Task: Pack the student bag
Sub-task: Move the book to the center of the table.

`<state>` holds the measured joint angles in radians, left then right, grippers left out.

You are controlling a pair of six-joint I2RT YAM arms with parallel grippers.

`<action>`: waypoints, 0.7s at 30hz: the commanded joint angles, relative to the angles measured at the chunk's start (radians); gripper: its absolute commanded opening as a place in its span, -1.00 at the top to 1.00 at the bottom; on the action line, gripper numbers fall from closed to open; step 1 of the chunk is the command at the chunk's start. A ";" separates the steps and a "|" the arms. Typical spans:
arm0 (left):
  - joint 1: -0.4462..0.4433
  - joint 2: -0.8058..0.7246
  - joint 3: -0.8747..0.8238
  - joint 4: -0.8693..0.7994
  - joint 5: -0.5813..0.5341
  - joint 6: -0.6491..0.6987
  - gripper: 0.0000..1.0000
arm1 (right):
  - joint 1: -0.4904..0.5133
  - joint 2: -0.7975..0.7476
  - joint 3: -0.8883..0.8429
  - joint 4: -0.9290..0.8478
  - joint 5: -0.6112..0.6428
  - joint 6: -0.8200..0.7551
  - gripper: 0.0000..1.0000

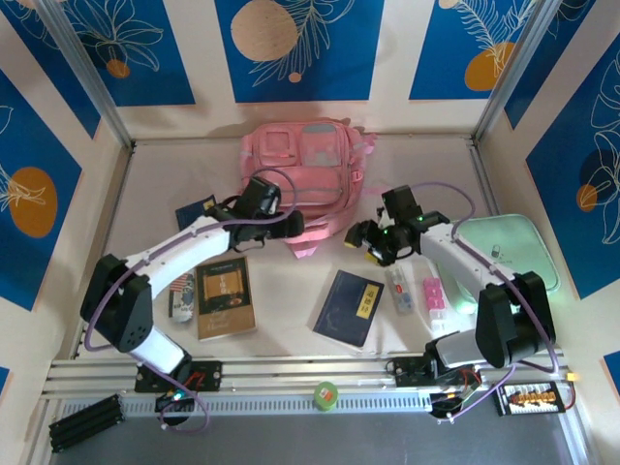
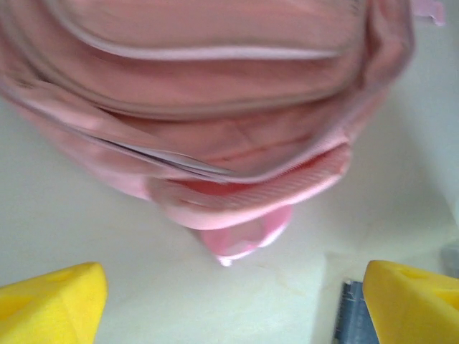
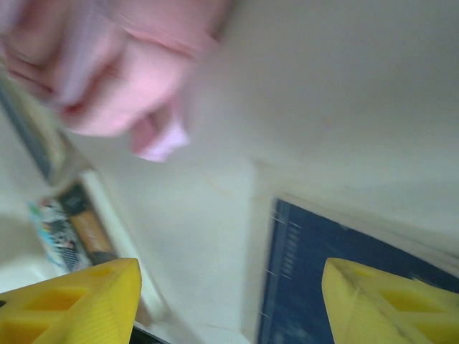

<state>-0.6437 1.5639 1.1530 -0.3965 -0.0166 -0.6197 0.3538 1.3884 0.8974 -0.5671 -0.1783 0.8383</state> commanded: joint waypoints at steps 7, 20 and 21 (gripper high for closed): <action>-0.039 0.103 0.047 0.042 0.002 0.003 -0.99 | 0.076 0.091 -0.063 0.041 -0.080 0.032 -0.35; -0.038 0.101 0.054 0.007 -0.016 0.017 -0.99 | 0.075 0.276 -0.019 0.092 0.077 -0.011 -0.26; -0.038 0.103 0.052 0.009 -0.017 0.015 -0.99 | 0.073 0.300 0.000 0.109 0.086 -0.016 -0.26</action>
<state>-0.6804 1.6695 1.1923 -0.3676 -0.0231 -0.6197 0.4294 1.6157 0.8711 -0.5198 -0.1902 0.8547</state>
